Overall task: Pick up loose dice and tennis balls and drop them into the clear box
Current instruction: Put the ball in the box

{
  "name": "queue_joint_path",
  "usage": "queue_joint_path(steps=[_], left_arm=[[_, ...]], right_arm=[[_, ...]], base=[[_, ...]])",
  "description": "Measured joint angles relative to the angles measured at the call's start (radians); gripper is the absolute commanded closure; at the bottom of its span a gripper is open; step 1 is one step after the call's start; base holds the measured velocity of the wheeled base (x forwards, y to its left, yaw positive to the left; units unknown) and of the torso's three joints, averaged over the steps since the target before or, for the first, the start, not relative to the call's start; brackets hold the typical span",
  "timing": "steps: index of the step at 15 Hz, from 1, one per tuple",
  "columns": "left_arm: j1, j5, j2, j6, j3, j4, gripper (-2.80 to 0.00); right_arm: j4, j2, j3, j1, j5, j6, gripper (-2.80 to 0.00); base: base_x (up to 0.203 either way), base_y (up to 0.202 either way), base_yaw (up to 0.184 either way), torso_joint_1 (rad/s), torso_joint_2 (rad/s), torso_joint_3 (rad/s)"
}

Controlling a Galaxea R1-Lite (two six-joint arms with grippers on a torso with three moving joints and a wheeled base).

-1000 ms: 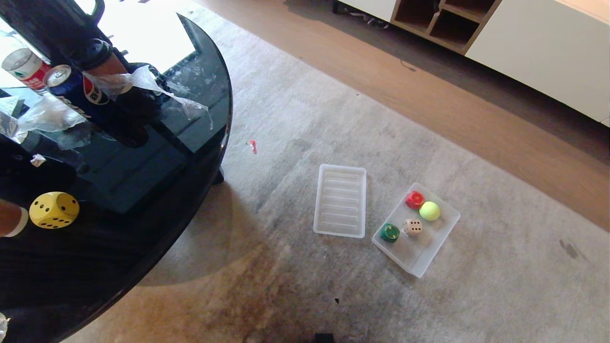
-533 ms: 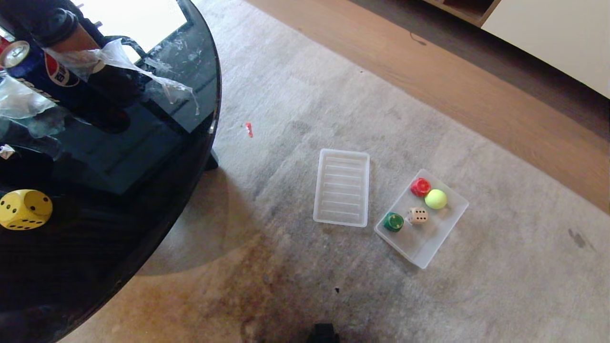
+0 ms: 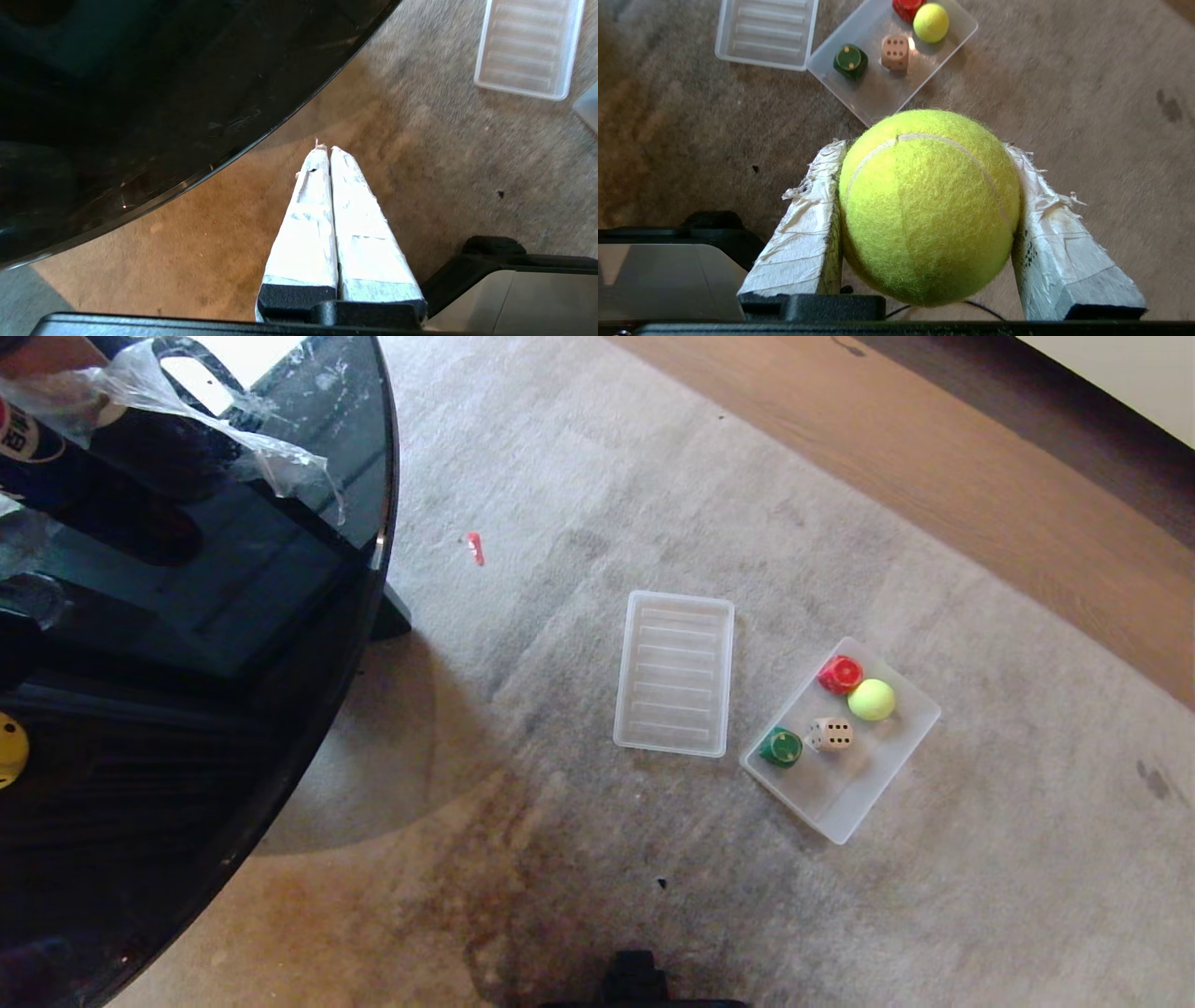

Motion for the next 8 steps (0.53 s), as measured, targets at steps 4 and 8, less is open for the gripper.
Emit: queue_joint_path(steps=[4, 8], left_arm=[[0.0, 0.0, 0.0, 0.0, 0.0, 0.0, 0.0], [0.0, 0.0, 0.0, 0.0, 0.0, 0.0, 0.0]], right_arm=[[0.0, 0.0, 0.0, 0.0, 0.0, 0.0, 0.0], [0.0, 0.0, 0.0, 0.0, 0.0, 0.0, 0.0]], base=[[0.0, 0.0, 0.0, 0.003, 0.0, -0.196], [0.0, 0.0, 0.0, 0.003, 0.0, -0.191]])
